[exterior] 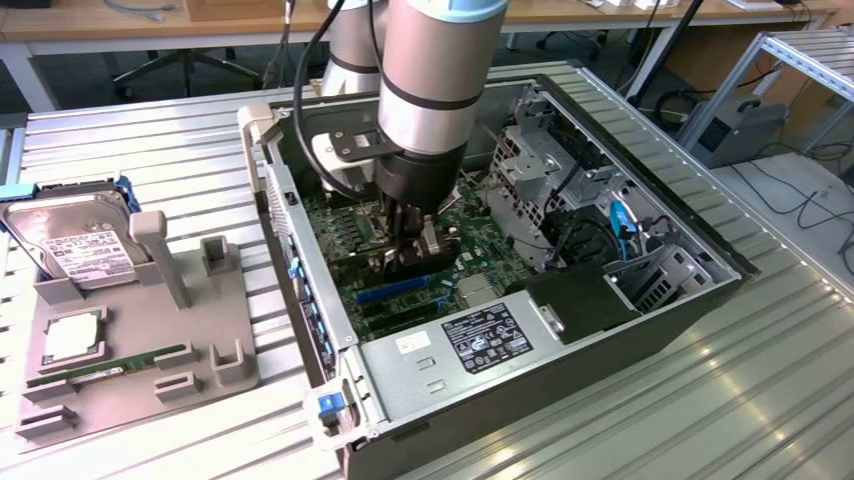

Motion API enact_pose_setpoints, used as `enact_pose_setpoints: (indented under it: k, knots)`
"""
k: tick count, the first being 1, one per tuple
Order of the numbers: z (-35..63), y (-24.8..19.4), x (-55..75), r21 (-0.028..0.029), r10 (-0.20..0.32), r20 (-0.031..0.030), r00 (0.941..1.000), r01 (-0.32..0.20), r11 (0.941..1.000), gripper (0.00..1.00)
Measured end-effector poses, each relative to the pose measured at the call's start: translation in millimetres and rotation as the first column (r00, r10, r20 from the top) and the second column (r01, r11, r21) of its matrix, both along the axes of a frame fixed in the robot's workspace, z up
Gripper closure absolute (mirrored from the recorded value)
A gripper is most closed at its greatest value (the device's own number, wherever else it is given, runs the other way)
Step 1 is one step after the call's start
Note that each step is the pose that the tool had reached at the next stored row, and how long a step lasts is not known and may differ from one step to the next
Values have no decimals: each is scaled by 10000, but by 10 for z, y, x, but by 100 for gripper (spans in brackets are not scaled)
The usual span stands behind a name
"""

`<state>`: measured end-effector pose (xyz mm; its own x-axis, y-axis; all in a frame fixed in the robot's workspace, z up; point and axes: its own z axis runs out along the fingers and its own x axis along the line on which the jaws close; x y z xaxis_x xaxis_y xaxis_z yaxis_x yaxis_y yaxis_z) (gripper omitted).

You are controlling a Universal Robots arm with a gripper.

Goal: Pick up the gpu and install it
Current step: 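Insert the gpu into the slot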

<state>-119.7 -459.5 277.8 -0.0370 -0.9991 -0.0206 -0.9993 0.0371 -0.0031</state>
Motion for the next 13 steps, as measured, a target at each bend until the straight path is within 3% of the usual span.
enact_pose_setpoints:
  k: [13]
  knots:
    - [-13,-6,-2,-12,-24,-19,10000,24,10000,73]
